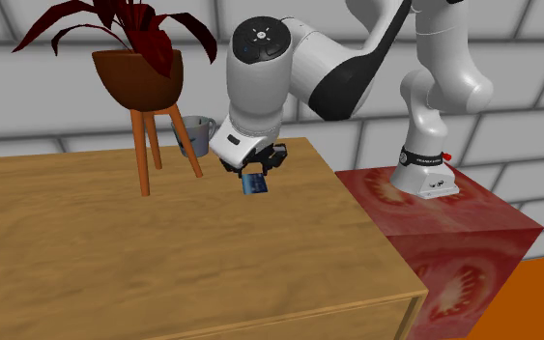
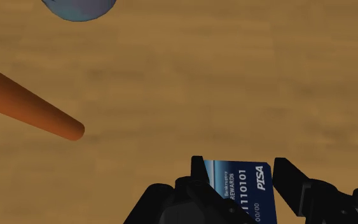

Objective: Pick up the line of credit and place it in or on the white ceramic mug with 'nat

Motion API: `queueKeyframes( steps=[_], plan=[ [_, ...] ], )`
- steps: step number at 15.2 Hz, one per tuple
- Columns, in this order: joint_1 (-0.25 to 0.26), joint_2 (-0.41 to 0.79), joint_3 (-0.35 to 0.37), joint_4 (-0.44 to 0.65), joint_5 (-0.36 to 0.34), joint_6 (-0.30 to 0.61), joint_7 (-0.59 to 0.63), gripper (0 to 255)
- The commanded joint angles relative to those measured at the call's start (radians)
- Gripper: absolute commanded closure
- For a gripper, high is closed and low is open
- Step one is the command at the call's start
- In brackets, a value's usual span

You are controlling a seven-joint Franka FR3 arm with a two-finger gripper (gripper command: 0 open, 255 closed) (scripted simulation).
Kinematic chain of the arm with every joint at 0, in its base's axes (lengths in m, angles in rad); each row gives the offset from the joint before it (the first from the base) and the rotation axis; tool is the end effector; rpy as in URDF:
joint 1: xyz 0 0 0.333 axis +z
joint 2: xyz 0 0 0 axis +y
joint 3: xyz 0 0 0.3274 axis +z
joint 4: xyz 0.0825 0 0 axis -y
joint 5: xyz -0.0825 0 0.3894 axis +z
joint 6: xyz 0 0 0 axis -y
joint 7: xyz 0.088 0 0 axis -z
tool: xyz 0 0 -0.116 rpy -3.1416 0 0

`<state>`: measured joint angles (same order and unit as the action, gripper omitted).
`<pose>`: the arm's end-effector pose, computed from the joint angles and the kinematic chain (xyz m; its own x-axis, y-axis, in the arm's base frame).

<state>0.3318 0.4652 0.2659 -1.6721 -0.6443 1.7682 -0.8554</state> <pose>0.5733 0.2993 0.3279 -0.0996 0.8284 -0.5512 0.9931 0.1168 -0.0038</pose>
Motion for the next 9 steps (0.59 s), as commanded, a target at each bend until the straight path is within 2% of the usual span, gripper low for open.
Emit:
queueKeyframes(
  steps=[1, 9],
  plan=[
    [-0.001, -0.015, 0.002, 0.003, 0.006, -0.015, -0.01, 255],
    [0.0, -0.057, 0.009, 0.048, 0.024, -0.087, -0.055, 255]
  ],
)
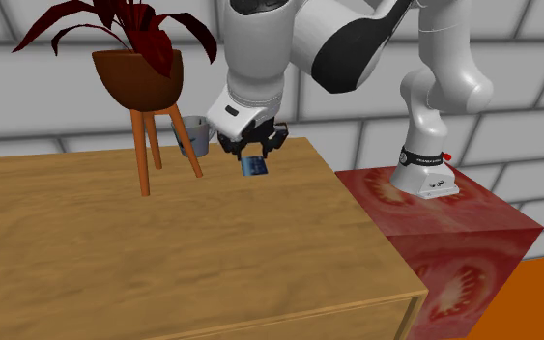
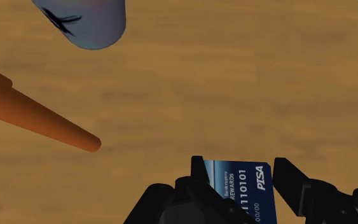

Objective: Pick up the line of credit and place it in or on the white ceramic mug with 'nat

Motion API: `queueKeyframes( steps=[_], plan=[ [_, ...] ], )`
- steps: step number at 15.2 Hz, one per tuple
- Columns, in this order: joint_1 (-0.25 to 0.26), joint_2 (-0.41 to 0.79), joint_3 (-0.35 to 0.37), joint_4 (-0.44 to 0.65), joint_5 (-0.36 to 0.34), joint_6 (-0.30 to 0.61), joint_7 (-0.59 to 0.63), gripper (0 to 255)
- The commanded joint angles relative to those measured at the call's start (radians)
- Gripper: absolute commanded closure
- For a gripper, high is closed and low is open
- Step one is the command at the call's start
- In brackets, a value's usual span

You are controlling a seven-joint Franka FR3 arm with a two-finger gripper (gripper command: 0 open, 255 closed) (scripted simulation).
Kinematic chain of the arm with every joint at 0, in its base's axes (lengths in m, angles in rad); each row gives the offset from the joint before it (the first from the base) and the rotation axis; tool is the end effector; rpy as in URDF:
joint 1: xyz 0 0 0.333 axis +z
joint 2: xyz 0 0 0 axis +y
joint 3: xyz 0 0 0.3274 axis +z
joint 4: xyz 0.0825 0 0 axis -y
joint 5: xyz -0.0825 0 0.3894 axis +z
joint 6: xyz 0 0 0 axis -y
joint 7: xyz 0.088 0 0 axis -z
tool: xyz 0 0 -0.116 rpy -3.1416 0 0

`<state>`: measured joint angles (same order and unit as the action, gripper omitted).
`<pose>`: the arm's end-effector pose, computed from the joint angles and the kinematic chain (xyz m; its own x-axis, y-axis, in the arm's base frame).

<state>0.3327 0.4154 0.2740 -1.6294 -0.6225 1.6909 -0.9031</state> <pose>0.5722 0.2994 0.3750 -0.0994 0.8285 -0.5511 0.9931 0.1168 -0.0034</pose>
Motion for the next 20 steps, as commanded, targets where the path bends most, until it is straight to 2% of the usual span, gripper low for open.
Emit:
queueKeyframes(
  steps=[1, 20],
  plan=[
    [0.0, -0.011, 0.001, 0.012, 0.004, -0.019, -0.013, 255],
    [0.016, -0.058, 0.008, 0.19, 0.023, -0.215, -0.12, 255]
  ],
)
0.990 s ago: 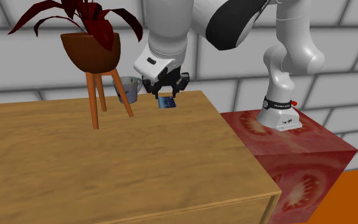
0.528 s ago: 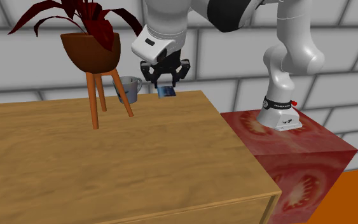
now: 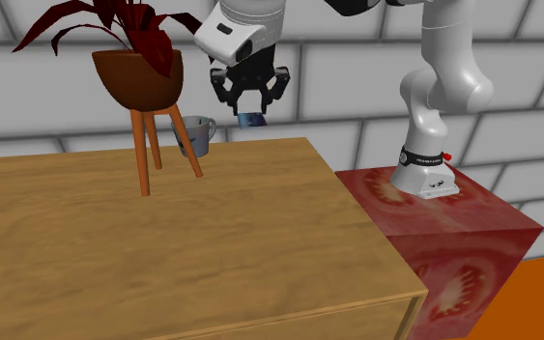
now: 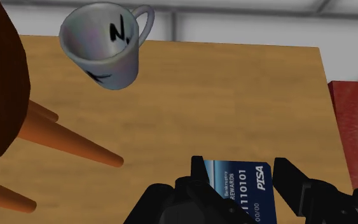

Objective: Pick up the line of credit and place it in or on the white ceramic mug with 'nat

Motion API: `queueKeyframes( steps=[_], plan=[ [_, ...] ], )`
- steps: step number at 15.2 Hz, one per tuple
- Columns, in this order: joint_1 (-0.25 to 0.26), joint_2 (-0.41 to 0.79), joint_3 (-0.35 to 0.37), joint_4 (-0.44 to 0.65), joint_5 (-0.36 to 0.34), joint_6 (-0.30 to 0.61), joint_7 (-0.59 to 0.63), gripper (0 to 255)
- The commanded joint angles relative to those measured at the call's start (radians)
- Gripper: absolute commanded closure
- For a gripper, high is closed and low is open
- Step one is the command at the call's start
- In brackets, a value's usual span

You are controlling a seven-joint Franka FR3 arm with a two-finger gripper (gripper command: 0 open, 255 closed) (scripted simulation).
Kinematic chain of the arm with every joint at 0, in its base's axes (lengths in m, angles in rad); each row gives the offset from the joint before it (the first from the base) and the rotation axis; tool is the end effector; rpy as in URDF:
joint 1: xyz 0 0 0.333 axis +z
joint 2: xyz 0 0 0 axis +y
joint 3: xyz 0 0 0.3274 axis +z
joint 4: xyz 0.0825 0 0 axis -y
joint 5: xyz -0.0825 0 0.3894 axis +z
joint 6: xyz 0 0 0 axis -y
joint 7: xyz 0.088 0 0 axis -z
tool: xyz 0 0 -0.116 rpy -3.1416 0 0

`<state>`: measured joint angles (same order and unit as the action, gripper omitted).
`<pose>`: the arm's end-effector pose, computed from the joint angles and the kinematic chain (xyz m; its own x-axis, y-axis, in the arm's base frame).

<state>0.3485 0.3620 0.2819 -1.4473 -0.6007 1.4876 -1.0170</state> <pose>0.5728 0.2995 0.4820 -0.0994 0.8285 -0.5511 0.9931 0.1169 -0.0034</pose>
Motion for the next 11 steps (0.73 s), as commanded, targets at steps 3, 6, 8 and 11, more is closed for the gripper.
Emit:
queueKeyframes(
  steps=[3, 6, 8, 11],
  plan=[
    [-0.026, 0.001, -0.015, 0.023, -0.007, 0.002, -0.048, 255],
    [-0.065, 0.017, -0.038, 0.05, -0.02, 0.026, -0.106, 255],
    [-0.09, 0.033, -0.053, 0.075, -0.027, 0.039, -0.145, 255],
    [-0.126, 0.066, -0.075, 0.126, -0.038, 0.056, -0.205, 255]
  ],
)
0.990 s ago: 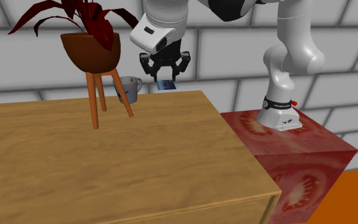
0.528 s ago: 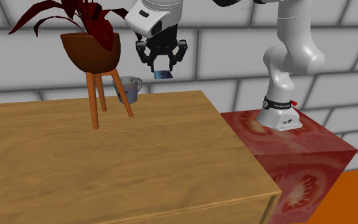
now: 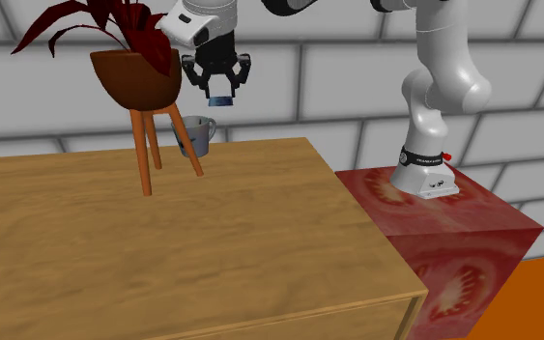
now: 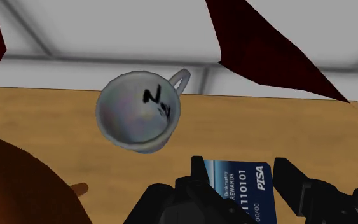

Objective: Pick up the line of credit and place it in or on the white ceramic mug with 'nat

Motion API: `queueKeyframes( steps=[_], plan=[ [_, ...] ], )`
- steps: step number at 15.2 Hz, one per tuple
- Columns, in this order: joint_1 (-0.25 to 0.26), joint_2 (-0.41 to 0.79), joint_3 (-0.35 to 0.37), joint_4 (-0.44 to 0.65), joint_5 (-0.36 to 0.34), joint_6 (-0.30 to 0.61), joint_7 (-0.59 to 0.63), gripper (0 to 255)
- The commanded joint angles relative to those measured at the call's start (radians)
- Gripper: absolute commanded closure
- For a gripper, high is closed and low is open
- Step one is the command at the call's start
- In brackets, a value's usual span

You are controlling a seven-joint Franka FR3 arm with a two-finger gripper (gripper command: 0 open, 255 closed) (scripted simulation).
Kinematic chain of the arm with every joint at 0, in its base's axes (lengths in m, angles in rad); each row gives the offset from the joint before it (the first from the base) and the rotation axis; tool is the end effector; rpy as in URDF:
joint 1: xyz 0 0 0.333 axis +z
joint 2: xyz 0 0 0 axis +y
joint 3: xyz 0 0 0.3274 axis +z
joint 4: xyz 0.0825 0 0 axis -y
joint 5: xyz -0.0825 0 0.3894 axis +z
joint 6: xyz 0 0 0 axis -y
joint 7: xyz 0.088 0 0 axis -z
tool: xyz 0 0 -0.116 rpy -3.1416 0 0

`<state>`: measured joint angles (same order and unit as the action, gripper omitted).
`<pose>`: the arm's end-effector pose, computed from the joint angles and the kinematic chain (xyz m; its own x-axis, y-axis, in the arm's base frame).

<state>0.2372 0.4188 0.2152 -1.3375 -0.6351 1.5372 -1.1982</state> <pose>0.6436 0.2047 0.4972 -0.0987 0.8288 -0.5508 0.9932 0.1162 -0.0032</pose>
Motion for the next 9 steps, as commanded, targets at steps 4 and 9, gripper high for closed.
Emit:
queueKeyframes(
  steps=[4, 9],
  plan=[
    [-0.059, 0.071, -0.036, 0.112, -0.015, 0.019, -0.107, 255],
    [-0.108, 0.185, -0.068, 0.295, -0.025, 0.013, -0.22, 255]
  ],
)
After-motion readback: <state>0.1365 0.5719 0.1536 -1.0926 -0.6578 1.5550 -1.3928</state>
